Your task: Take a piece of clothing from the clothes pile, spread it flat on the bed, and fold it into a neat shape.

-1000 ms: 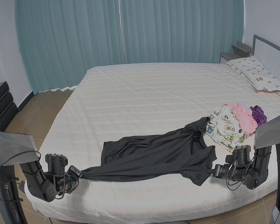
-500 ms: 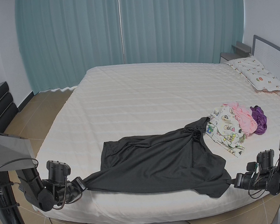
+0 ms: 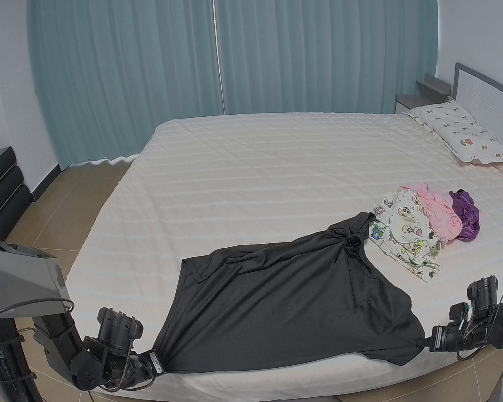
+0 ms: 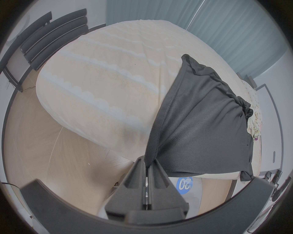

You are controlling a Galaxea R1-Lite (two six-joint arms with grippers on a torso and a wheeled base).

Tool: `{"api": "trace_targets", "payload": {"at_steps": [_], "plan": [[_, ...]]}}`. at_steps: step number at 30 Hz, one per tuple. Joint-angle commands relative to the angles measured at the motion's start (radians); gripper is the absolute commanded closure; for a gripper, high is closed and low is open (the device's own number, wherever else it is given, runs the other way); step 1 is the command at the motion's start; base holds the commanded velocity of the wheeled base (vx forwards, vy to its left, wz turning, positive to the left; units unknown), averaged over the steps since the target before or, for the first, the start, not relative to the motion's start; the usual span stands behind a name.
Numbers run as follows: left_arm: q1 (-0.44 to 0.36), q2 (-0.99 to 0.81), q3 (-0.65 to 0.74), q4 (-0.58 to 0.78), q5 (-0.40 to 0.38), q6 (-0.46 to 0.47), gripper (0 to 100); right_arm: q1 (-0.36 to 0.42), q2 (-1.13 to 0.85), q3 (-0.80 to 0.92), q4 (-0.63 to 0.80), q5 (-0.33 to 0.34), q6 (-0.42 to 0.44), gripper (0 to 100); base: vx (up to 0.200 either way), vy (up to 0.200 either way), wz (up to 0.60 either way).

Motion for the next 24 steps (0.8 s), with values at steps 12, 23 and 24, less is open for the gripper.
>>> {"api": "trace_targets", "payload": {"at_steps": [12,23,24], "plan": [[0.002,0.041,-0.011,-0.016,-0.010,-0.005,0,-0.005,0.082,0.004,-0.128,-0.025,0.015,0,0.000,0.000,0.00],[0.101,-0.001,-0.049,-0.086,-0.108,-0.080,0,-0.002,0.098,-0.234,-0.196,-0.036,0.200,0,0.000,0.000,0.00],[0.111,-0.008,-0.057,-0.086,-0.129,-0.102,0,0.001,0.109,-0.260,-0.189,-0.039,0.207,0,0.000,0.000,0.00]]}}
